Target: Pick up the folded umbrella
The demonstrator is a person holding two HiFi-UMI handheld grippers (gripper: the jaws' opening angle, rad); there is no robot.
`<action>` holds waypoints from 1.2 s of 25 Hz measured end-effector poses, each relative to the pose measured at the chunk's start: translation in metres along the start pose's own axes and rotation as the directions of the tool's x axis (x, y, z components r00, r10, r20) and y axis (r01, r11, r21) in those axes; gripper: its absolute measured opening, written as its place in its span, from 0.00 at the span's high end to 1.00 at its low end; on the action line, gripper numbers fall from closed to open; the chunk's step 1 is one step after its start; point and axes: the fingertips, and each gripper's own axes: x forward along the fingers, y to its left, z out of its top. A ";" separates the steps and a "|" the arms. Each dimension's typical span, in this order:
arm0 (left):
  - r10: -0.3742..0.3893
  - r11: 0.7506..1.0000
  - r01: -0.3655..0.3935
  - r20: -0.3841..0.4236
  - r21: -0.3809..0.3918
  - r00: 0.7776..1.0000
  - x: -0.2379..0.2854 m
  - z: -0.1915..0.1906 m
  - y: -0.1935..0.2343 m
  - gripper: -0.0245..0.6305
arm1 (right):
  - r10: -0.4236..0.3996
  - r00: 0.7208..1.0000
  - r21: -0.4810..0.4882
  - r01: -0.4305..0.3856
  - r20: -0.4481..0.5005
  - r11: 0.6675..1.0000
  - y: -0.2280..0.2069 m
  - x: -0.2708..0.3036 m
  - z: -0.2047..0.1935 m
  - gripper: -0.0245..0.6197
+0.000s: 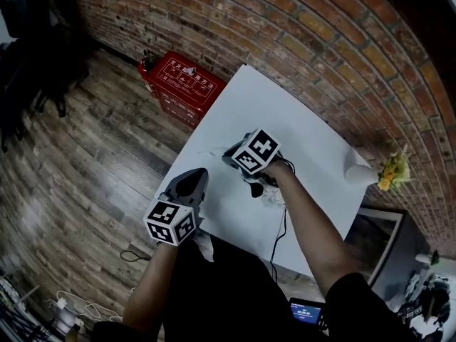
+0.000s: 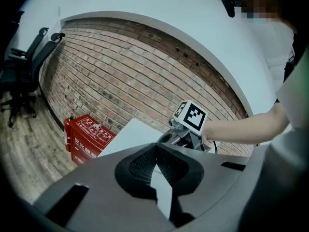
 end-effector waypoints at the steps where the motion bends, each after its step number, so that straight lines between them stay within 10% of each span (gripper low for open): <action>1: -0.005 1.000 0.005 -0.004 0.002 1.000 0.000 0.000 -0.002 0.94 | 0.002 1.000 0.011 -0.002 0.015 1.000 0.001 -0.003 0.000 0.92; 17: -0.121 0.991 0.121 -0.012 0.054 0.993 -0.013 0.018 -0.046 0.94 | -0.059 0.951 0.105 0.028 0.304 0.994 0.031 -0.086 0.004 0.92; 30: -0.316 0.933 0.318 -0.041 0.167 0.948 0.013 0.048 -0.125 0.94 | -0.246 0.756 0.286 0.082 0.606 0.955 0.047 -0.193 -0.030 0.92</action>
